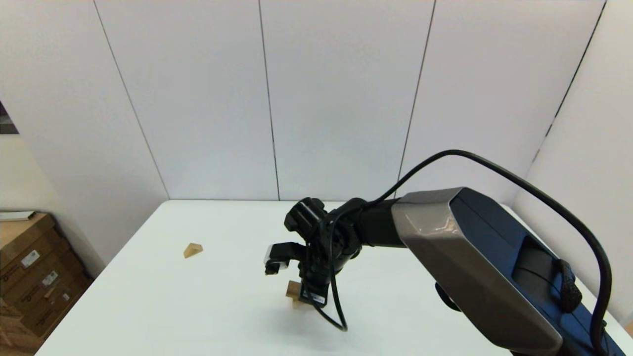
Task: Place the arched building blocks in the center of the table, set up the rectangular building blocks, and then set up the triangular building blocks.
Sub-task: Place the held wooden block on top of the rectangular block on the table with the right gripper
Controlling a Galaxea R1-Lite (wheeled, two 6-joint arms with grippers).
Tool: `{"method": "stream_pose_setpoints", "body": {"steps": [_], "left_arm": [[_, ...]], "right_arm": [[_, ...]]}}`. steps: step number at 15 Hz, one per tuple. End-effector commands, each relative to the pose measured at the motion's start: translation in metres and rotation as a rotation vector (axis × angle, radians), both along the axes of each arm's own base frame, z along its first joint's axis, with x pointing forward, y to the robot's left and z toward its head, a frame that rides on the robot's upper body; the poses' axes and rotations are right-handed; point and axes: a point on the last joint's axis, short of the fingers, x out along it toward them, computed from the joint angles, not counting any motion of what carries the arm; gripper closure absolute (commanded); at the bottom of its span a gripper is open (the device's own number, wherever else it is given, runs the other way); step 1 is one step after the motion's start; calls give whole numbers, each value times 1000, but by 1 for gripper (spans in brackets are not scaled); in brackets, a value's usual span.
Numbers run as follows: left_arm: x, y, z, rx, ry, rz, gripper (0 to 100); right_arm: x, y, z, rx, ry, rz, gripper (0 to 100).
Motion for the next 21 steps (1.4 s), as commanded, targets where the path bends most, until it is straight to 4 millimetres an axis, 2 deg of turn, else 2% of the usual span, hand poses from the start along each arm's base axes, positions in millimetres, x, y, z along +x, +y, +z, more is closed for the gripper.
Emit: {"method": "stream_pose_setpoints", "body": {"steps": [1, 12, 21], "left_arm": [[0, 0, 0, 0, 2, 1, 0], [0, 0, 0, 0, 2, 1, 0], [0, 0, 0, 0, 2, 1, 0]], "right_arm": [[1, -2, 6, 3, -11, -3, 100], [3, -9, 3, -38, 5, -21, 100], [1, -6, 0, -38, 4, -13, 100]]}}
